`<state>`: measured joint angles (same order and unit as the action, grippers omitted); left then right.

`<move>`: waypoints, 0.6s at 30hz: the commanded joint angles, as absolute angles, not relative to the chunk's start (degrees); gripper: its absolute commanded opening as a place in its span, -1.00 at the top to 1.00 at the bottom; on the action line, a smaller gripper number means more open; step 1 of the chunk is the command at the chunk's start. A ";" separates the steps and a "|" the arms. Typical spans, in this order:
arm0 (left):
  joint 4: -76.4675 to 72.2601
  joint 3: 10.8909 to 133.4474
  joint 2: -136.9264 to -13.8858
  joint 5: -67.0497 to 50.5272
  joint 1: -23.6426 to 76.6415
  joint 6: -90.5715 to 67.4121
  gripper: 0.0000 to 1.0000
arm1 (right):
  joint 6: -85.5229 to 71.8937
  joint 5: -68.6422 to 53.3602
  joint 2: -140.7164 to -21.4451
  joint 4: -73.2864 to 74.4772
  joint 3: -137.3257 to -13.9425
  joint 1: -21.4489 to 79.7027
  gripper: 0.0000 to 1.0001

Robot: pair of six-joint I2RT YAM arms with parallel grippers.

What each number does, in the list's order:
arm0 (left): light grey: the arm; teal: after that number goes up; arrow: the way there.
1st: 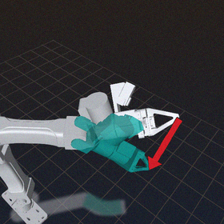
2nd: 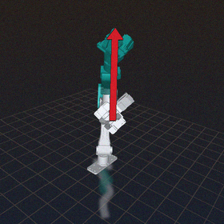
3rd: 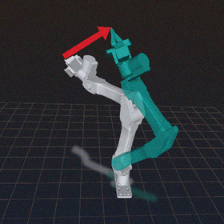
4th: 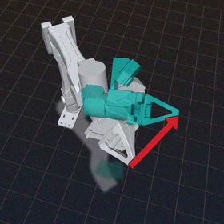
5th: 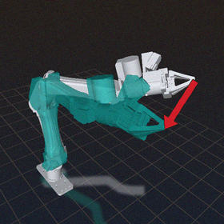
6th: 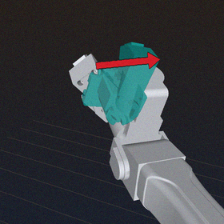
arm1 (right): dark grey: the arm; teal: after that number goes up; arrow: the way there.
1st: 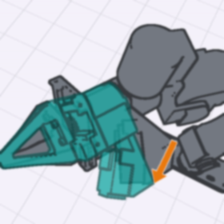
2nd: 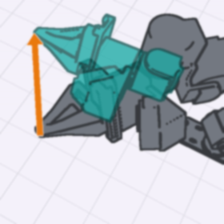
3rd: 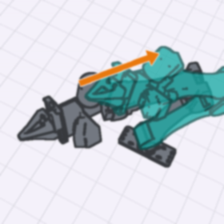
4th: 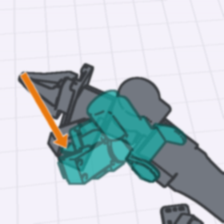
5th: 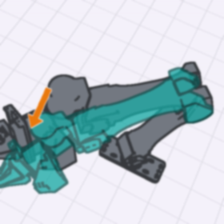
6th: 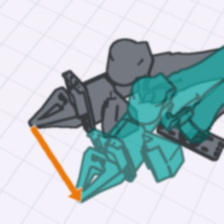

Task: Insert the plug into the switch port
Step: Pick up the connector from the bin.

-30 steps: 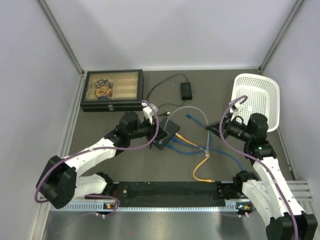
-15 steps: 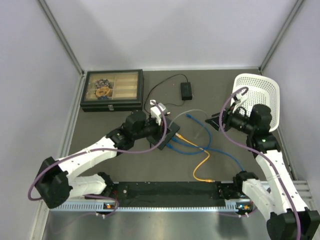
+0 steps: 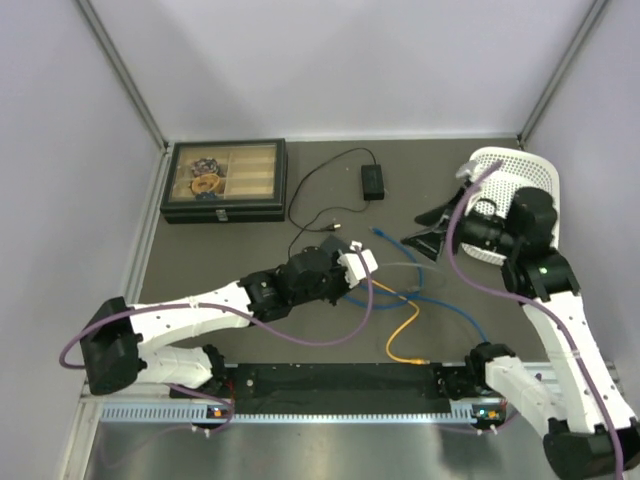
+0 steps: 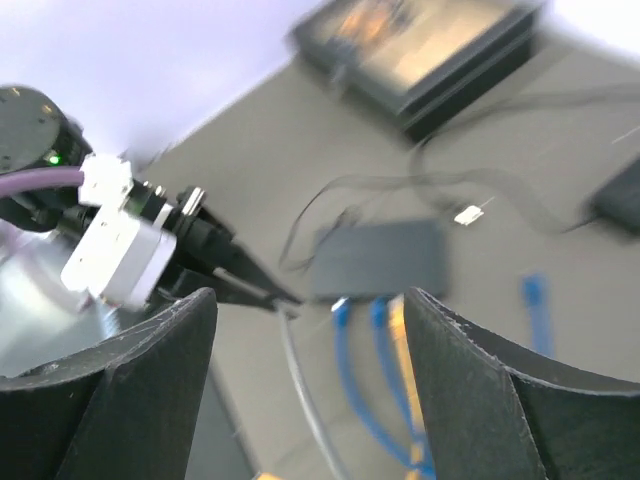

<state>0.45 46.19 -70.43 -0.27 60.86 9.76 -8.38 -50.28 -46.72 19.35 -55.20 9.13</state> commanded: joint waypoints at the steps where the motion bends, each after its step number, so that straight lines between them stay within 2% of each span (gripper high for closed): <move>1: -1.49 48.25 -72.07 8.25 64.94 18.09 1.00 | -5.71 -52.30 -51.84 26.01 -54.59 15.28 -0.49; 6: -2.81 47.72 -72.68 12.92 67.23 20.48 1.00 | -4.75 -47.12 -57.47 29.09 -54.40 21.87 -0.45; 11: -3.51 47.11 -73.39 15.64 69.52 22.50 1.00 | -4.75 -45.00 -62.66 31.28 -56.07 24.43 -0.26; 18: -5.01 46.32 -74.62 19.77 71.10 24.08 1.00 | -4.83 -44.21 -67.14 30.85 -56.69 29.00 -0.11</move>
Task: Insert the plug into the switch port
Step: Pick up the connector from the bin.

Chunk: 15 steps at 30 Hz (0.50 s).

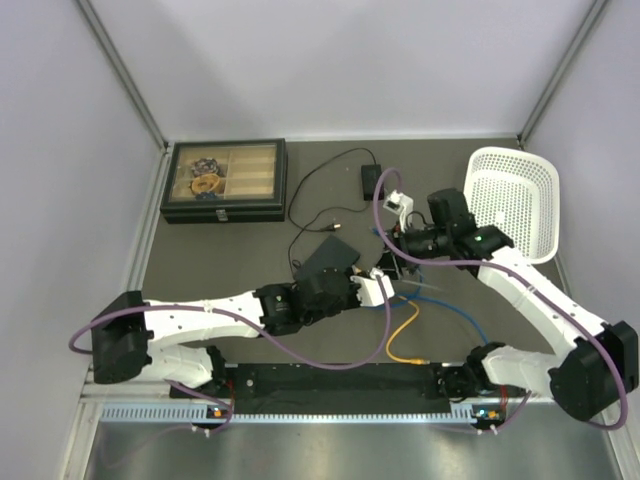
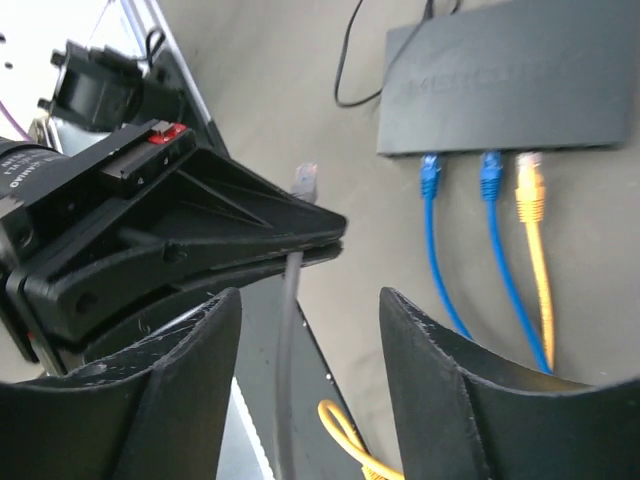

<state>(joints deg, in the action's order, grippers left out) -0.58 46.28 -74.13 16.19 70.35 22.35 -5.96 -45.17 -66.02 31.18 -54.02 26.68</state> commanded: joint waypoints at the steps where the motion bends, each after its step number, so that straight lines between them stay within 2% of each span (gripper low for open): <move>1: -5.10 46.32 -74.71 20.04 71.19 24.43 1.00 | -4.92 -44.21 -67.93 30.76 -56.69 29.35 -0.09; 6: -4.92 46.41 -75.41 20.83 71.19 24.87 1.00 | -4.92 -44.39 -69.08 30.41 -56.43 31.37 0.01; 9: -5.01 46.32 -75.24 20.48 71.37 24.61 1.00 | -4.75 -43.68 -69.87 30.41 -56.25 31.73 0.15; 12: -5.97 45.88 -75.32 20.65 71.28 24.43 1.00 | -4.75 -44.38 -70.49 29.62 -55.90 32.08 0.35; 15: -5.98 45.44 -75.41 22.75 71.28 24.00 0.97 | -4.57 -45.61 -70.14 27.52 -54.41 32.17 0.83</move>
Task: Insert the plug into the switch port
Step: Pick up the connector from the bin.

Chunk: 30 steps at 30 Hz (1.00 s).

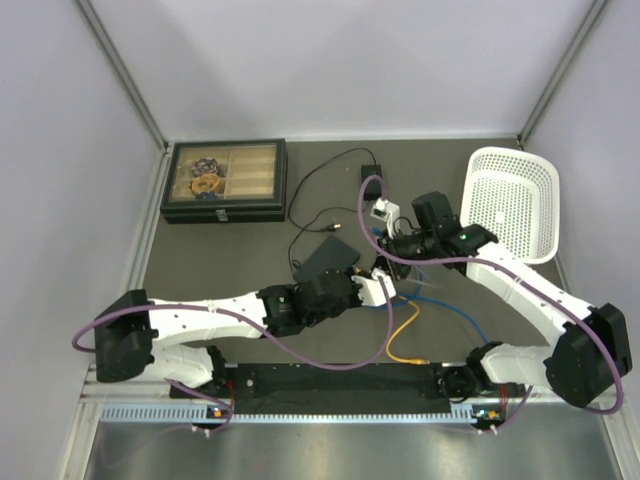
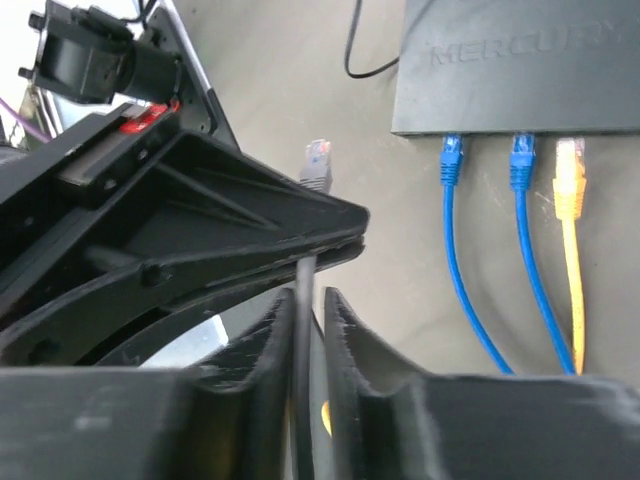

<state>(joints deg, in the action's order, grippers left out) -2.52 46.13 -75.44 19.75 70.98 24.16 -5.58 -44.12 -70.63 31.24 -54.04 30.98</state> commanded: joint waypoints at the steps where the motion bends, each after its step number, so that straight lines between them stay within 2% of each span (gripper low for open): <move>1: -5.89 45.44 -75.41 23.81 71.28 22.69 0.94 | -4.66 -45.53 -69.96 26.99 -53.97 32.17 1.00; 3: -5.97 45.00 -74.98 26.44 71.28 21.28 0.85 | -4.75 -44.65 -69.18 24.80 -52.05 32.25 1.00; 4: -6.59 44.65 -74.71 27.50 71.28 19.70 0.58 | -5.01 -44.13 -68.91 23.65 -51.16 32.34 1.00; 6: -9.47 42.37 -72.61 29.34 71.19 17.24 0.24 | -4.75 -42.03 -67.77 21.46 -48.19 32.69 1.00; 7: -10.80 41.23 -71.64 29.88 71.19 16.36 -0.04 | -4.83 -41.14 -67.33 18.84 -47.03 33.39 1.00; 9: -12.91 37.63 -68.14 30.76 71.19 13.29 -0.24 | -4.57 -39.38 -66.71 16.27 -43.62 34.19 1.00; 10: -13.96 35.62 -66.72 31.28 70.67 12.05 -0.41 | -4.40 -38.33 -65.93 12.69 -42.20 35.32 1.00; 13: -13.37 32.88 -61.36 31.64 68.74 5.29 -0.65 | -3.25 -31.92 -64.17 4.87 -36.23 37.78 1.00; 17: -10.99 30.33 -54.16 32.09 64.87 -7.36 -0.79 | -3.43 -22.80 -61.71 -5.86 -29.46 41.12 1.00; 20: -9.32 29.01 -51.34 30.24 60.30 -18.86 -0.82 | -5.00 -20.49 -58.90 -16.21 -23.22 41.75 1.00; 24: -9.13 28.30 -51.59 23.57 54.50 -34.85 -0.82 | -7.55 -17.06 -54.06 -28.46 -15.23 42.45 1.00; 30: -18.70 26.63 -56.42 13.90 50.28 -47.61 -0.82 | -9.31 -14.77 -47.74 -38.39 -9.94 42.54 1.00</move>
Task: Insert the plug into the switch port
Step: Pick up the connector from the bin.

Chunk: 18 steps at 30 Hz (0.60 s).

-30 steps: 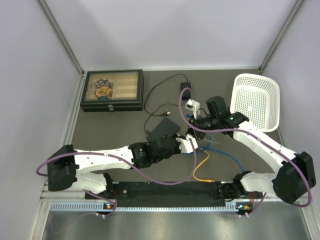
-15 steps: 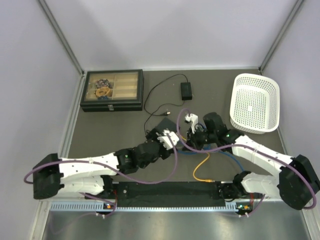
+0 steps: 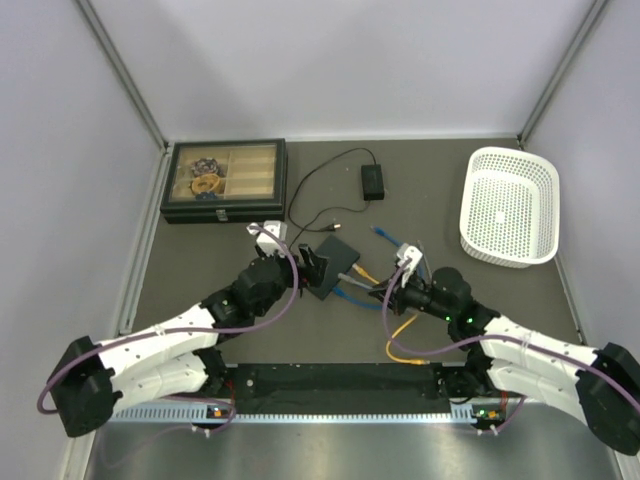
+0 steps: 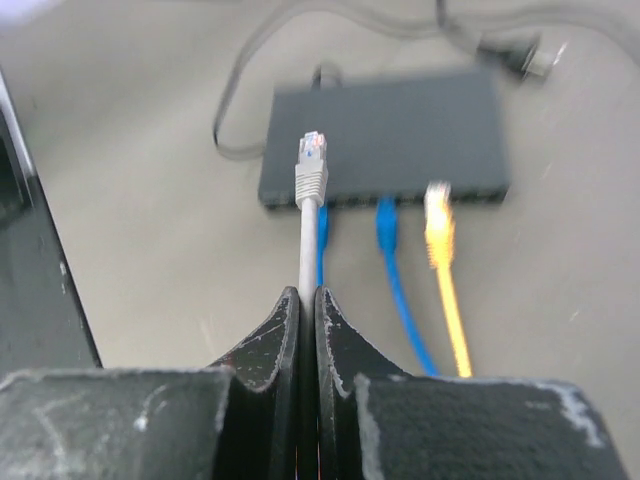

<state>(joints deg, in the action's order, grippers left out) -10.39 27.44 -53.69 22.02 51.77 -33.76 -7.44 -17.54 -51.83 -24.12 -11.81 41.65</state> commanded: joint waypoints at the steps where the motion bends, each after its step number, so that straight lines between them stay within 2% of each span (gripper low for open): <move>1: -20.20 26.46 -57.12 13.10 50.01 -49.12 -0.82 | -9.49 -14.77 -47.12 -39.10 -9.50 42.54 1.00; 7: -36.69 22.95 -62.48 7.13 48.60 -61.68 -0.65 | -10.90 -15.47 -45.35 -43.67 -7.82 42.45 1.00; 10: -45.49 21.27 -65.47 5.55 48.52 -66.00 -0.49 | -12.30 -16.17 -45.96 -45.87 -7.21 42.54 1.00; 14: -49.91 21.53 -69.16 3.17 48.51 -67.94 -0.31 | -13.45 -17.14 -46.76 -48.60 -6.86 42.54 1.00; 18: -52.20 21.01 -69.79 3.16 48.43 -68.29 -0.01 | -13.18 -17.93 -46.93 -48.26 -7.12 42.54 1.00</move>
<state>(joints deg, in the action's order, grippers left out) -42.59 21.74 -69.67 4.97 48.73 -65.52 -12.29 -16.29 -46.78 -43.48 -6.96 41.87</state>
